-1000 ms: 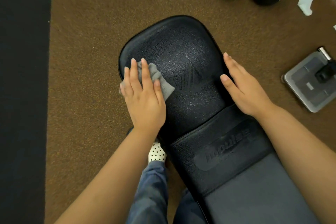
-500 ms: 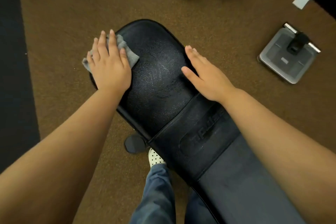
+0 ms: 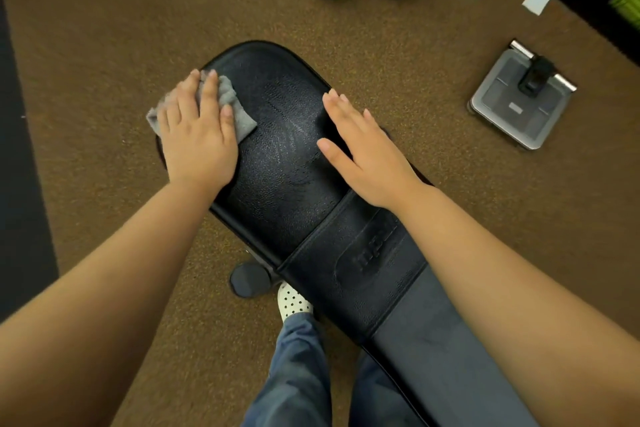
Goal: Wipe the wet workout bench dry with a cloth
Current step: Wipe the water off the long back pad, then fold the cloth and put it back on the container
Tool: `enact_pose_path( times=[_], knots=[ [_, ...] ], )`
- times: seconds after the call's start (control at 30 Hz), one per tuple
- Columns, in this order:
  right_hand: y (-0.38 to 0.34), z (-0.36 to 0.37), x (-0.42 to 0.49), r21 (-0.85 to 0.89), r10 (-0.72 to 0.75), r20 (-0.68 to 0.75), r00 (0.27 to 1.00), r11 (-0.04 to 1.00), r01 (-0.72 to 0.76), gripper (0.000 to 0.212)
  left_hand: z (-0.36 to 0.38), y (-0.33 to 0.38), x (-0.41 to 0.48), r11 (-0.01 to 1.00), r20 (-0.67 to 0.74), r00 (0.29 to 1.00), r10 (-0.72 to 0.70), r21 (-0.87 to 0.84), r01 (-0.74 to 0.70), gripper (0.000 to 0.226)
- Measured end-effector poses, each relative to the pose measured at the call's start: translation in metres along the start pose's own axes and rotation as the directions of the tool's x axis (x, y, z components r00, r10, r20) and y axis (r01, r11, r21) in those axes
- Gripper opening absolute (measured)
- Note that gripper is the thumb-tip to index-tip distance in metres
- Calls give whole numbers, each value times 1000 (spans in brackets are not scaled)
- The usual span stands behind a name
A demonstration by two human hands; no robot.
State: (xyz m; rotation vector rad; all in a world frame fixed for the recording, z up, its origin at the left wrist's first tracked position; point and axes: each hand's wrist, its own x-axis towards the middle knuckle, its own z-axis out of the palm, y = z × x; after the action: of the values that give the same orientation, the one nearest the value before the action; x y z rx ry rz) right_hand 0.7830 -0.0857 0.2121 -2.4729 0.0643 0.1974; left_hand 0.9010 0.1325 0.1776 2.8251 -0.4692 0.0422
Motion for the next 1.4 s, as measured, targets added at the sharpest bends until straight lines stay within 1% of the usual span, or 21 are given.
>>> enact_pose_path(
  times=[0.2,0.27,0.4,0.5,0.57,0.67,0.8,0.87,0.9,0.97,1.03,1.1,1.2,1.3,1.33,1.4],
  knots=[
    [-20,-7,-5,43,36,21,999,998,-37,63,2,17,-75,986,-11,989,-147,-76,146,48],
    [-27,-9,-9,54,58,25,998,997,-59,61,2,26,-95,973,9,979,-205,-104,205,48],
    [-37,-15,-20,96,118,28,993,988,-120,57,0,43,-124,950,27,968,-248,-189,249,47],
    [-41,-21,-30,133,170,38,985,976,-173,53,-5,53,-138,913,20,953,-304,-278,297,41],
    [-45,-25,-39,115,174,64,983,977,-181,51,-14,59,-149,881,71,940,-334,-332,338,43],
    [-52,-32,-49,42,189,130,973,980,-196,47,-27,64,-165,824,189,919,-345,-409,393,46],
    [-63,-41,-57,20,184,176,967,982,-190,40,-51,71,-179,710,304,901,-310,-556,432,43],
    [-70,-46,-63,18,197,191,962,979,-204,37,-68,77,-182,651,356,893,-274,-614,445,41],
    [-74,-49,-67,46,211,206,955,973,-225,36,-76,80,-183,622,373,893,-252,-645,445,39],
    [-85,-55,-79,176,247,252,936,939,-295,35,-93,86,-182,581,381,900,-212,-691,430,36],
    [-97,-62,-92,341,268,317,910,863,-373,34,-109,93,-177,573,371,913,-171,-716,399,35],
    [-106,-69,-106,453,284,338,897,786,-420,31,-122,102,-170,586,339,937,-87,-743,324,37],
    [-112,-83,-125,537,356,249,901,723,-435,26,-140,118,-155,628,299,948,114,-760,164,45],
    [-112,-101,-144,620,457,159,875,644,-448,38,-153,134,-142,649,303,898,318,-760,27,55],
    [-111,-107,-151,658,481,157,863,600,-454,44,-157,139,-139,650,316,871,377,-760,-5,57],
    [-110,-119,-165,753,500,186,846,480,-449,53,-167,151,-132,631,334,805,491,-774,-64,64]
  ],
)
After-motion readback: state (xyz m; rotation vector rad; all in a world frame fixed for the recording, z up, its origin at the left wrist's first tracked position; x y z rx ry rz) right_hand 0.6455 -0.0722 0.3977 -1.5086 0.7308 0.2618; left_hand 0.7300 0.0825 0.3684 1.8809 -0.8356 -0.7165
